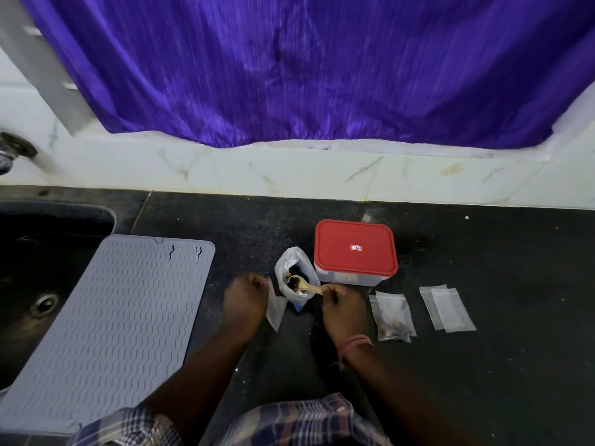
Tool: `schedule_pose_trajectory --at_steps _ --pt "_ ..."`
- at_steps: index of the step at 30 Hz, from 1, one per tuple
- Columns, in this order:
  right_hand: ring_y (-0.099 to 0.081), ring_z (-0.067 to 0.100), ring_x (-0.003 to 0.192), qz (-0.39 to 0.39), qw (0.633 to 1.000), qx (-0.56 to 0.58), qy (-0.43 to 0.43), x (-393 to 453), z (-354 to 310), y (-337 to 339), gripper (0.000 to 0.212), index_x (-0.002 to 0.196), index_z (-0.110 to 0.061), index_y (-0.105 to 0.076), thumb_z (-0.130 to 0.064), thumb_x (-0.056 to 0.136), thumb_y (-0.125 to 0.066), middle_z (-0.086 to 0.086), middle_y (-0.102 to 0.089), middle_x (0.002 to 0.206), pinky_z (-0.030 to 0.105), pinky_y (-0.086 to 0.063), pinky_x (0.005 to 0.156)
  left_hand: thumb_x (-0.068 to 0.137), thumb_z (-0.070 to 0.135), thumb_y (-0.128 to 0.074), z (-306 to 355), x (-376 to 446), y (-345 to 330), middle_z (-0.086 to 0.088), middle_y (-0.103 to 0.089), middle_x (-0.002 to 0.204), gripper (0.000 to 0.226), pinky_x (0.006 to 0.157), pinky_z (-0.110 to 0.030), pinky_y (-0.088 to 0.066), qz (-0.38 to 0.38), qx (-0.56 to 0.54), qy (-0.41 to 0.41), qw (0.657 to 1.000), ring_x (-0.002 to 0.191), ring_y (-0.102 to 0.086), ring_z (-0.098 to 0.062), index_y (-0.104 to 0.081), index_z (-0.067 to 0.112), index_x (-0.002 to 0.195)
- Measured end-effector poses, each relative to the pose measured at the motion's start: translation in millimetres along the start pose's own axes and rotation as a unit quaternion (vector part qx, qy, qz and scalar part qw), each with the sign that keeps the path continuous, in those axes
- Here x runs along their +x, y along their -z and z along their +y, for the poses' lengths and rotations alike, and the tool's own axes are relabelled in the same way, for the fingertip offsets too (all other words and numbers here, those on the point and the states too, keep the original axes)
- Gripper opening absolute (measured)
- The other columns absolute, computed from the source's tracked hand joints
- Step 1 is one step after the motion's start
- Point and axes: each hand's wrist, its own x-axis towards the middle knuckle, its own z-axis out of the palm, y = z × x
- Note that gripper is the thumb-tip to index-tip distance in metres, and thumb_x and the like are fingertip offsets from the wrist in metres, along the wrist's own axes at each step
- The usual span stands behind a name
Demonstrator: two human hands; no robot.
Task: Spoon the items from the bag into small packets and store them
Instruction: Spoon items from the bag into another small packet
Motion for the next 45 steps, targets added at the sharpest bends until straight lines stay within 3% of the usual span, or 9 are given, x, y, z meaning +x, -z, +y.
schedule_pose_trajectory --at_steps 4,8,15,20,24,32,35,40,45 --pt "-0.067 0.019 0.077 -0.012 0.983 0.14 -0.117 2.2 4.5 -0.7 0.019 0.091 -0.019 -0.08 -0.017 0.093 -0.061 0.001 -0.074 0.08 0.034 -0.054 0.08 0.099 0.028 -0.063 3.5 -6.0 9.7 -0.007 -0.076 0.097 0.02 0.081 -0.031 -0.054 0.019 -0.007 -0.043 0.999 0.088 -0.07 -0.02 -0.076 0.013 0.097" --pt "-0.065 0.018 0.072 0.0 0.981 0.165 -0.106 2.9 5.5 3.1 0.017 0.082 -0.021 -0.078 -0.023 0.092 -0.064 -0.003 -0.071 0.071 0.038 -0.055 0.076 0.1 0.022 -0.061 8.0 -6.7 16.1 -0.008 -0.076 0.097 0.019 0.078 -0.03 -0.054 0.02 -0.029 -0.047 0.998 0.085 -0.07 -0.019 -0.078 0.012 0.102" --pt "-0.056 0.004 0.061 -0.031 0.988 0.151 0.016 -13.9 -25.8 14.5 0.021 0.079 -0.021 -0.075 -0.028 0.095 -0.063 -0.011 -0.063 0.06 0.02 -0.045 0.063 0.1 0.018 -0.058 12.5 -9.1 17.2 -0.012 -0.074 0.083 0.022 0.057 -0.022 -0.045 -0.006 -0.073 -0.059 0.996 0.072 -0.065 -0.015 -0.077 0.01 0.093" --pt "-0.06 -0.004 0.074 -0.024 0.994 0.07 0.081 -21.4 -35.5 18.5 0.016 0.098 -0.02 -0.078 -0.022 0.096 -0.062 -0.008 -0.072 0.084 0.001 -0.039 0.063 0.098 0.024 -0.059 14.3 -7.2 15.0 -0.013 -0.073 0.073 0.026 0.053 -0.032 -0.049 0.005 -0.084 -0.083 0.993 0.061 -0.064 -0.014 -0.079 0.011 0.087" --pt "-0.06 0.014 0.076 0.008 0.968 -0.069 0.243 -19.7 -31.7 7.9 0.017 0.084 -0.015 -0.069 -0.015 0.094 -0.057 0.0 -0.065 0.083 0.026 -0.049 0.07 0.096 0.018 -0.058 18.6 -13.9 15.4 -0.003 -0.077 0.078 0.024 0.052 -0.014 -0.045 -0.022 -0.081 -0.1 0.991 0.065 -0.067 -0.004 -0.081 0.024 0.101" --pt "-0.063 0.02 0.073 -0.009 0.85 -0.282 0.446 -18.6 -23.5 -11.8 0.017 0.094 -0.017 -0.071 -0.02 0.078 -0.076 0.003 -0.063 0.091 0.033 -0.052 0.06 0.091 0.011 -0.059 14.4 -16.2 11.4 -0.002 -0.077 0.073 0.025 0.068 -0.032 -0.054 -0.047 -0.146 -0.073 0.985 0.073 -0.073 -0.016 -0.082 0.017 0.082" --pt "-0.059 0.017 0.076 -0.001 0.869 -0.228 0.44 -18.8 -20.6 -7.9 0.016 0.1 -0.015 -0.071 -0.022 0.087 -0.064 0.002 -0.061 0.091 0.032 -0.052 0.065 0.089 0.016 -0.061 11.3 -10.9 12.0 -0.009 -0.075 0.07 0.024 0.069 -0.04 -0.057 -0.038 -0.162 -0.05 0.985 0.072 -0.073 -0.029 -0.079 0.012 0.074" --pt "-0.063 0.012 0.084 0.095 0.957 0.022 0.274 -13.1 -19.5 9.7 0.013 0.095 -0.013 -0.075 -0.011 0.093 -0.062 0.0 -0.067 0.091 0.028 -0.051 0.077 0.094 0.016 -0.059 6.7 -4.6 11.6 -0.006 -0.074 0.07 0.026 0.058 -0.026 -0.049 -0.02 -0.157 -0.014 0.987 0.063 -0.068 -0.017 -0.076 0.021 0.075" --pt "-0.061 0.012 0.083 0.105 0.972 -0.025 0.207 6.6 1.5 11.0 0.012 0.087 -0.02 -0.07 -0.014 0.092 -0.06 -0.004 -0.066 0.087 0.035 -0.052 0.075 0.095 0.012 -0.057 7.2 -6.3 9.8 0.0 -0.073 0.079 0.023 0.065 -0.027 -0.05 -0.039 -0.125 -0.037 0.991 0.075 -0.069 -0.017 -0.078 0.022 0.094"
